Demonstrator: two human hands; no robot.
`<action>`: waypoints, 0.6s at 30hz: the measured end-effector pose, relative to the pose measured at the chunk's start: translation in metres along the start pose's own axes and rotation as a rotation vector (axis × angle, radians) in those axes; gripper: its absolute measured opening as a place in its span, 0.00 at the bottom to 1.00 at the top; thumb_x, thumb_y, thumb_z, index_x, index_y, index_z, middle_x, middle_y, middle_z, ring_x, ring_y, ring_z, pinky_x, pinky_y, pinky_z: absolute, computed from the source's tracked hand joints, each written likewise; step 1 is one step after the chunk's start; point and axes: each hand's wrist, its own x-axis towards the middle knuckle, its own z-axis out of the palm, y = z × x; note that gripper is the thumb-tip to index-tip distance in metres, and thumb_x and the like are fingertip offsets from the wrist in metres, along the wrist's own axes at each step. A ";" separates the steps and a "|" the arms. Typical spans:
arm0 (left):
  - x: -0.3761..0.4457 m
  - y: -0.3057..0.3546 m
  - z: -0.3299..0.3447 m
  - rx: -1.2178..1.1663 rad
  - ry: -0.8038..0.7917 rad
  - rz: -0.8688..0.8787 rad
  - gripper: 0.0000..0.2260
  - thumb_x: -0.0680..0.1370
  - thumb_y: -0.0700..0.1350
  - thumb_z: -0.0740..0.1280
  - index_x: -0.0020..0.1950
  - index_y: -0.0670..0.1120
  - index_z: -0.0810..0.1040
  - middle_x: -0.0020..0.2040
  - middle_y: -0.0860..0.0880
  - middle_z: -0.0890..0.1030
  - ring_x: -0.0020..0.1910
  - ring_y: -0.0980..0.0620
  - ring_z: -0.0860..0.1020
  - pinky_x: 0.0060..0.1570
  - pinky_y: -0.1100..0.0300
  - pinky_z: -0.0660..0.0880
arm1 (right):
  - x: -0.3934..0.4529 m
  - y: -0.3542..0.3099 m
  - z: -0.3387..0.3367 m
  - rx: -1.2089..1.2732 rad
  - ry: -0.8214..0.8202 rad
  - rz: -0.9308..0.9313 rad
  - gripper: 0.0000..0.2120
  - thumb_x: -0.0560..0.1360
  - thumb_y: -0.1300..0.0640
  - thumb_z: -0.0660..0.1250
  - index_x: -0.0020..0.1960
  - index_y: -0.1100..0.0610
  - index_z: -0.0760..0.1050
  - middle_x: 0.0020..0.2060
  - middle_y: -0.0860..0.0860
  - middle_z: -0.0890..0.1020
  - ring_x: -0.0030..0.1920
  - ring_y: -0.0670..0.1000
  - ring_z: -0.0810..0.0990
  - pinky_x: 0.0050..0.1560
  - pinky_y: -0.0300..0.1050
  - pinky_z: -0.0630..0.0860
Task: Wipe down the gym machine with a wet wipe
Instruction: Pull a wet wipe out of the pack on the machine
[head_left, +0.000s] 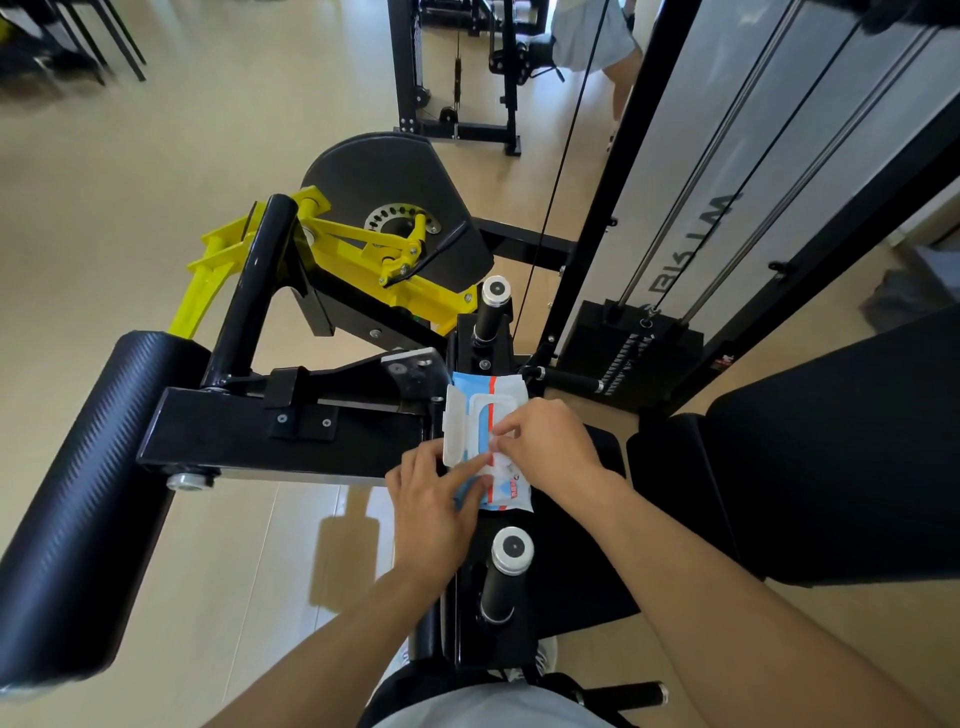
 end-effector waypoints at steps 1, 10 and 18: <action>0.000 0.000 0.000 0.000 0.003 0.001 0.16 0.71 0.48 0.80 0.57 0.55 0.85 0.55 0.47 0.79 0.56 0.52 0.70 0.53 0.53 0.67 | 0.003 -0.005 -0.002 -0.050 -0.020 0.021 0.11 0.79 0.51 0.70 0.59 0.51 0.84 0.54 0.50 0.83 0.45 0.46 0.80 0.45 0.39 0.78; 0.000 0.001 0.001 -0.011 -0.014 -0.013 0.17 0.70 0.48 0.80 0.58 0.55 0.85 0.57 0.47 0.79 0.57 0.52 0.70 0.53 0.52 0.69 | 0.029 -0.013 0.010 -0.191 -0.103 0.123 0.14 0.77 0.50 0.71 0.60 0.55 0.81 0.54 0.52 0.82 0.50 0.53 0.82 0.54 0.50 0.82; -0.001 0.001 0.002 -0.015 -0.008 -0.007 0.17 0.70 0.46 0.80 0.58 0.55 0.84 0.57 0.47 0.79 0.58 0.49 0.71 0.53 0.48 0.73 | 0.016 -0.002 0.001 -0.238 -0.194 -0.134 0.07 0.80 0.60 0.67 0.55 0.50 0.75 0.54 0.49 0.73 0.49 0.49 0.78 0.50 0.46 0.79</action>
